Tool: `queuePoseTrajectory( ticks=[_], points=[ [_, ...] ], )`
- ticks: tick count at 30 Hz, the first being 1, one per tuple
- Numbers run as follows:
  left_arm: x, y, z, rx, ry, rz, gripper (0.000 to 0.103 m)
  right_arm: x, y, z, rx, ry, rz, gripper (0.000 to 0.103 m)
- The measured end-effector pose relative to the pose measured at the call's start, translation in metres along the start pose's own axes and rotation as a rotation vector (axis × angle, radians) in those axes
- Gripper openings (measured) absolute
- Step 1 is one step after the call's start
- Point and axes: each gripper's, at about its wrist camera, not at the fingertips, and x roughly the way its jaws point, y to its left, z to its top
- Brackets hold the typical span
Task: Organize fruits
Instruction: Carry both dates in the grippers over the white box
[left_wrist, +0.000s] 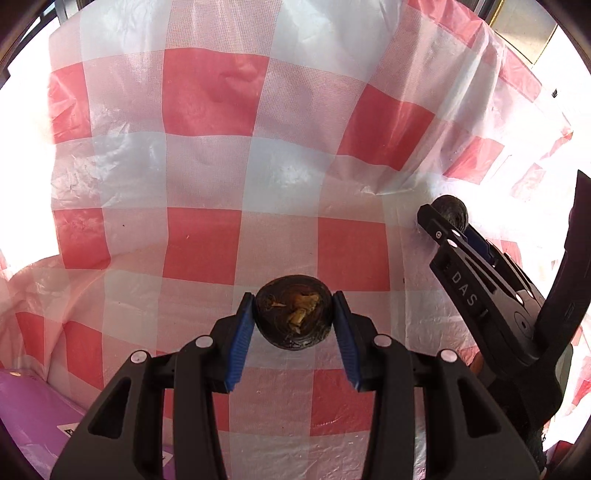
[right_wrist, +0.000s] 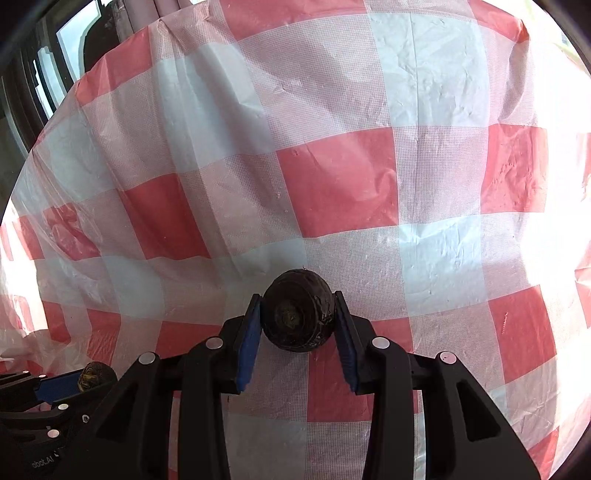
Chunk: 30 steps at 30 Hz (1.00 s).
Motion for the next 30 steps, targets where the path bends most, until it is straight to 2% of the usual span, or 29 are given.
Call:
queuePoseTrajectory(
  ticks=[2,5,12,17,25,30],
  points=[
    [-0.018,-0.004,-0.009,0.026,-0.013,-0.021,0.042,-0.008,0.006,-0.009,-0.042,0.018,-0.021,0.037],
    [-0.049,0.000,-0.020,0.060,-0.043,-0.050,0.042,-0.036,0.015,-0.030,-0.044,0.036,-0.005,0.037],
    [-0.117,0.024,-0.056,0.121,-0.100,-0.091,0.042,-0.115,0.033,-0.088,0.030,0.054,-0.019,0.037],
    [-0.153,0.044,-0.088,0.125,-0.122,-0.109,0.042,-0.167,0.052,-0.106,0.062,0.027,-0.010,0.037],
    [-0.177,0.108,-0.142,0.120,-0.143,-0.098,0.042,-0.235,0.115,-0.112,-0.042,-0.035,0.077,0.037],
    [-0.183,0.158,-0.174,0.093,-0.118,-0.078,0.042,-0.256,0.171,-0.126,-0.158,-0.001,0.180,0.037]
  ],
)
